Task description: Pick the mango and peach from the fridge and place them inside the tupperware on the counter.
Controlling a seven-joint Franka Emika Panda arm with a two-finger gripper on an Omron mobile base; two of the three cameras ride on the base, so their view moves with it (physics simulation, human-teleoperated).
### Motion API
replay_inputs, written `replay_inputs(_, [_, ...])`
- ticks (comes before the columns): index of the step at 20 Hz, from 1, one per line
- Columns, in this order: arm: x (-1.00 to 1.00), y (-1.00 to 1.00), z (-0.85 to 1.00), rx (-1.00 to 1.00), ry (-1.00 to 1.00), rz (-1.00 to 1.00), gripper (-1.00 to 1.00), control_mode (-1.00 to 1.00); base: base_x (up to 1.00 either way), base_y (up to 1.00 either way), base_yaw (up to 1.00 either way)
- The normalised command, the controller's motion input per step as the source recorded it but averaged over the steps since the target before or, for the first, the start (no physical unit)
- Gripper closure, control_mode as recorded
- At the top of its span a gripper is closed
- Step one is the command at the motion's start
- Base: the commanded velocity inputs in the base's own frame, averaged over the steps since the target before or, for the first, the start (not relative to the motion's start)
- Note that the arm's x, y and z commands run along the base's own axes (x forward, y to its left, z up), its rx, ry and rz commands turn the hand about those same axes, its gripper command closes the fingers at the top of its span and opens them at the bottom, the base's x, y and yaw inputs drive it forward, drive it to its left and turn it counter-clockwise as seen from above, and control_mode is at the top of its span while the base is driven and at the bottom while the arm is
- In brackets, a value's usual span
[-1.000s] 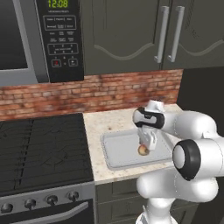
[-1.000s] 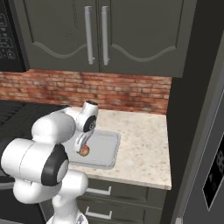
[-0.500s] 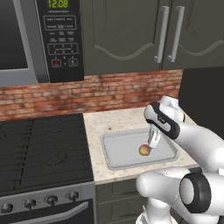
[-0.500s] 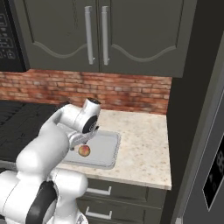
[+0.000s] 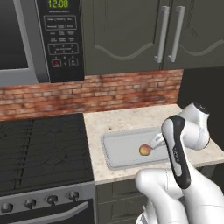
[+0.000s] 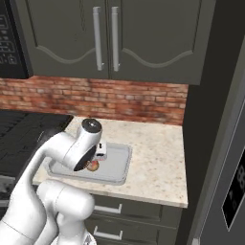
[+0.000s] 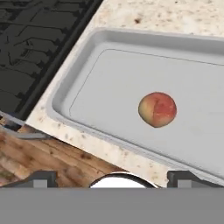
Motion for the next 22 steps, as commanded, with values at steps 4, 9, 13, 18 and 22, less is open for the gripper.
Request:
replay_inputs(4, [-0.42, 0.31, 0.75, -0.1, -0.12, -0.99, -1.0, -1.0, 0.0, 0.0, 0.0])
replay_inputs(9, [-0.51, 0.17, 0.77, -0.01, 0.0, -0.67, -1.0, -1.0, 0.0, 0.0, 0.0])
replay_inputs(13, [-0.66, 0.03, 0.39, 0.0, 0.01, -0.41, -1.0, -1.0, 0.0, 0.0, 0.0])
replay_inputs(18, [-0.64, 0.16, -0.06, 0.0, 0.06, -0.11, -1.0, -1.0, 0.0, 0.0, 0.0])
replay_inputs(22, [-0.44, 0.25, -0.07, 0.0, 0.19, 0.0, -1.0, -1.0, 0.0, 0.0, 0.0])
